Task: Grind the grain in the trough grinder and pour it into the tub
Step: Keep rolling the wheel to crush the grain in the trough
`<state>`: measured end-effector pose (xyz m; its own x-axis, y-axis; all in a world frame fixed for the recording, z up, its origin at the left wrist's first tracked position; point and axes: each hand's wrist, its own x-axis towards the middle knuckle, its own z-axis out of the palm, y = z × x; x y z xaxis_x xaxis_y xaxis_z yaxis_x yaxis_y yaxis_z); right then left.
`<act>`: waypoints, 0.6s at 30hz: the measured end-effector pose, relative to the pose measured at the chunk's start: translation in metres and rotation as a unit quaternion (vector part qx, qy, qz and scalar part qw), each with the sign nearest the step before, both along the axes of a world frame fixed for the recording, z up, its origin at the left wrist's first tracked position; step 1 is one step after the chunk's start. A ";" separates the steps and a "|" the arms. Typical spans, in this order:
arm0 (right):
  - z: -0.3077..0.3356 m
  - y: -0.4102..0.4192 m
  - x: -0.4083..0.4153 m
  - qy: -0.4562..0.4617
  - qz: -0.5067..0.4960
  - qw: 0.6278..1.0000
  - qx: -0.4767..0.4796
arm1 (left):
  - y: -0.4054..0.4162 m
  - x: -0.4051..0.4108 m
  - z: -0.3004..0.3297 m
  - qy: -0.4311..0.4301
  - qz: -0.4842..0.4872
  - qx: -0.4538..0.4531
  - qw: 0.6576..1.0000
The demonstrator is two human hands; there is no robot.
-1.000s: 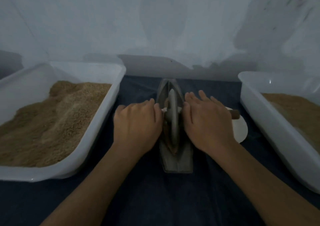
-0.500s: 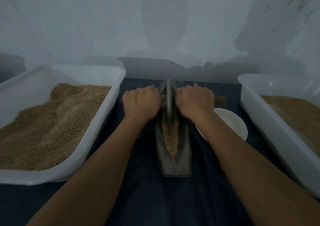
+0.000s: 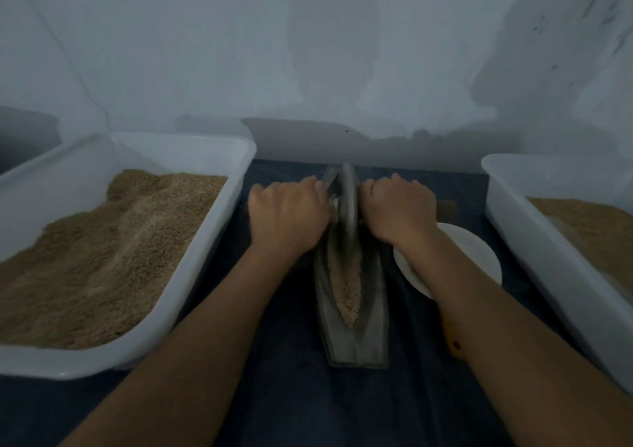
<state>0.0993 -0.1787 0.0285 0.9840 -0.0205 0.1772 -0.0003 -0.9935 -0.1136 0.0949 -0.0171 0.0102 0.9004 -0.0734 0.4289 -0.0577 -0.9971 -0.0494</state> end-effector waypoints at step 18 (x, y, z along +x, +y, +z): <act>-0.013 -0.005 -0.025 -0.024 0.033 0.999 0.014 | 0.013 -0.022 -0.008 -0.017 -0.069 -0.031 0.997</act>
<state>0.0742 -0.1834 0.0151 0.9739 0.0391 0.2238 0.0718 -0.9876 -0.1398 0.0730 -0.0042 0.0027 0.8683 -0.1673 0.4669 -0.1930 -0.9812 0.0074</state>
